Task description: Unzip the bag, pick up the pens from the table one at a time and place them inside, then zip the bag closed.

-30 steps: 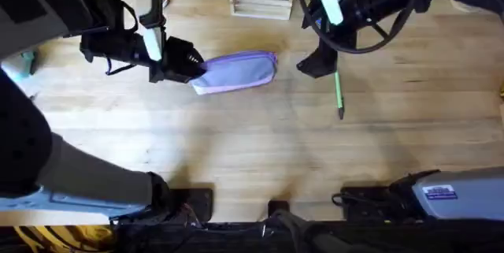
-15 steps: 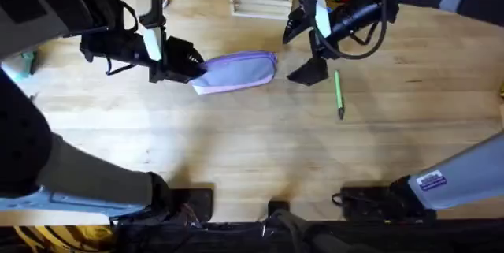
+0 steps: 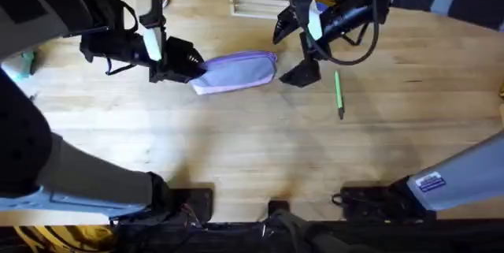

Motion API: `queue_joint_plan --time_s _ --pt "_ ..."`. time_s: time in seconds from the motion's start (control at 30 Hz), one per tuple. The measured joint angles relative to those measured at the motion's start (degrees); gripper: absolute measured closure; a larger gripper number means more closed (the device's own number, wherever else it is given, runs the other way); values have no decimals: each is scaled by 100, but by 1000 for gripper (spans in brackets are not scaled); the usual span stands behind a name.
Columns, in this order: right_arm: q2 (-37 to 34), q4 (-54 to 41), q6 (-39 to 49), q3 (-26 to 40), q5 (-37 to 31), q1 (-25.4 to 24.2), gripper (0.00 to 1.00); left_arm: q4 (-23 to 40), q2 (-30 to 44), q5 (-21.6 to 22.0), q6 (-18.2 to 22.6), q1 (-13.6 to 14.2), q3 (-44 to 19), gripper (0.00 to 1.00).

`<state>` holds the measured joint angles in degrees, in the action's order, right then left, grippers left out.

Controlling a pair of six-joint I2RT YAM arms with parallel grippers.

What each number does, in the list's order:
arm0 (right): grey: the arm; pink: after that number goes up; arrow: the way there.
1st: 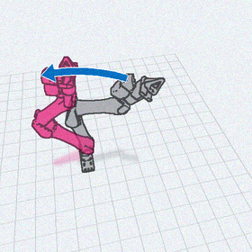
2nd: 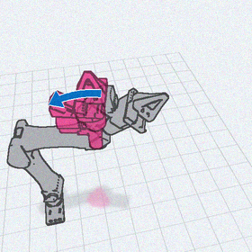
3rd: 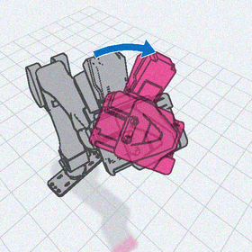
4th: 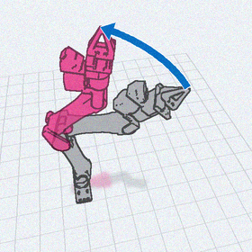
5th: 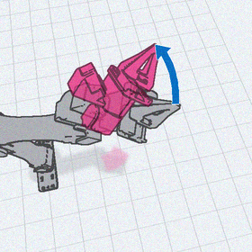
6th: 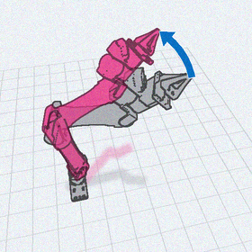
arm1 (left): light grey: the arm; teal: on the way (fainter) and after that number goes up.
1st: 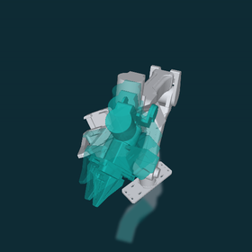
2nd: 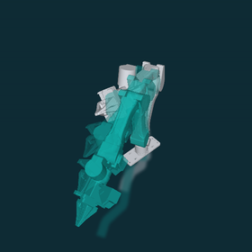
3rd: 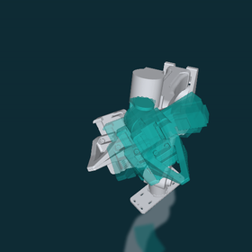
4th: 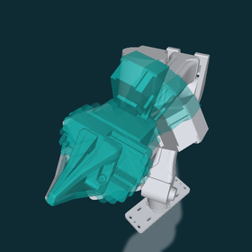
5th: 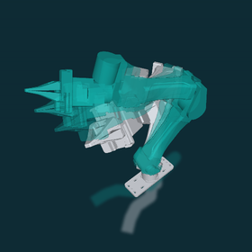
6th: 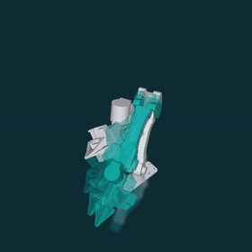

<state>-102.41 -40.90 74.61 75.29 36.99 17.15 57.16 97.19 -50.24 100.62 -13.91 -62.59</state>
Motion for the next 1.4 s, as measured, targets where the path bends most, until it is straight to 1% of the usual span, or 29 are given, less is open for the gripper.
queue_joint_plan --time_s 0.13,0.37,0.4,0.5,0.6,0.7,0.77,0.87,0.9,0.97,1.4 --pt "-62 80 24 0 24 9 6 1 0 0 0 0 0 959" --pt "-324 156 37 0 35 11 122 1 0 0 0 0 0 959" --pt "-352 164 44 0 35 11 172 -1 0 0 0 0 0 959" --pt "-395 185 42 0 35 11 413 1 0 0 0 0 0 959" --pt "-393 203 43 2 35 11 566 1 0 0 0 0 0 959" --pt "-394 231 40 2 31 9 794 8 0 2 0 0 0 959" --pt "-396 237 42 4 20 9 862 8 0 4 0 0 0 959" --pt "-396 236 44 4 13 9 882 8 0 4 0 0 0 959" --pt "-396 235 54 4 12 9 935 8 0 4 0 0 0 959" --pt "-395 221 42 4 13 9 964 6 0 4 0 0 0 959" --pt "-304 205 19 7 -13 9 967 3 0 7 -1 0 0 959"
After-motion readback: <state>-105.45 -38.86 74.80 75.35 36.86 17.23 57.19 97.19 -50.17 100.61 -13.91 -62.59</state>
